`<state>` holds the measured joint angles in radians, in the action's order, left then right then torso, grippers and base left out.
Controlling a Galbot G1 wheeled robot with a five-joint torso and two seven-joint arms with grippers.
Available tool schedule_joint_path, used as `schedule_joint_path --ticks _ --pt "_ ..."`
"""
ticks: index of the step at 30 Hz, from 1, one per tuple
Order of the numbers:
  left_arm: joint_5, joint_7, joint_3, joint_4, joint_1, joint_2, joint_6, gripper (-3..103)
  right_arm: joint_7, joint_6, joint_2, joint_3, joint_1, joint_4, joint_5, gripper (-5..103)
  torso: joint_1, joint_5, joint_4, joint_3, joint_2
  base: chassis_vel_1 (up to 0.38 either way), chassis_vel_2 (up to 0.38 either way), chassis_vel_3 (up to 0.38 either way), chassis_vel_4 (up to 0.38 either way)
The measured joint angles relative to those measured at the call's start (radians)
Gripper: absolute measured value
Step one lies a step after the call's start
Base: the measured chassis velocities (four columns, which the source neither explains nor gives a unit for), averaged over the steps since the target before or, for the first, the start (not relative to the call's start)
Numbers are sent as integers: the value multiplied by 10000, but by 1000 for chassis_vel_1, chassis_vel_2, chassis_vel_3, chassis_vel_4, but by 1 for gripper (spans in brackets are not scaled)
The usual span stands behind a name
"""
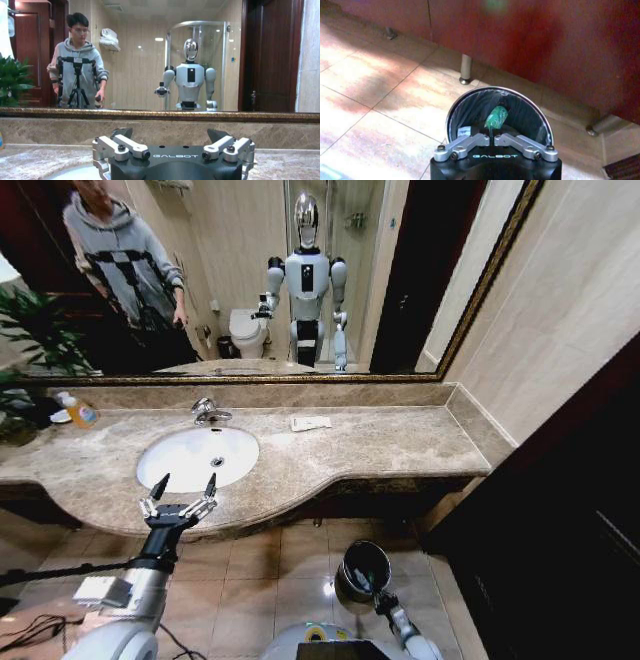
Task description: Pick up the trash from the sink and place it in the trash bin.
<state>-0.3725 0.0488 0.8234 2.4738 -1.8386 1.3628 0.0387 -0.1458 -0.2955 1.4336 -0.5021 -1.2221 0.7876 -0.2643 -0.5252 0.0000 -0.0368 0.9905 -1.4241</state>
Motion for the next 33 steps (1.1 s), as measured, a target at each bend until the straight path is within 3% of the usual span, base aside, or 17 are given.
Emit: schedule_joint_path --ticks 13,18,19,23,25,33 --pt "0 0 0 0 0 0 0 100 53 -62 189 6 1604 -2150 -1539 -1 0 0 0 0 0 0 0 0 0" --pt "0 0 0 0 0 0 0 100 67 -113 191 16 1634 -2187 -1688 20 0 0 0 0 0 0 0 0 0" --pt "0 0 0 0 0 0 0 100 67 -113 191 16 1634 -2187 -1688 20 0 0 0 0 0 0 0 0 0" --pt "0 0 0 0 0 0 0 100 148 -160 170 14 1502 -2072 -1738 41 1 0 0 -1 0 0 0 0 0" --pt "0 0 0 0 0 0 0 100 161 -169 152 12 1451 -2019 -1734 41 2 0 0 -1 0 0 0 0 0" --pt "0 0 -1 0 0 0 0 100 177 -211 -18 -18 1022 -1483 -1544 74 1 0 0 -1 0 0 0 0 0"
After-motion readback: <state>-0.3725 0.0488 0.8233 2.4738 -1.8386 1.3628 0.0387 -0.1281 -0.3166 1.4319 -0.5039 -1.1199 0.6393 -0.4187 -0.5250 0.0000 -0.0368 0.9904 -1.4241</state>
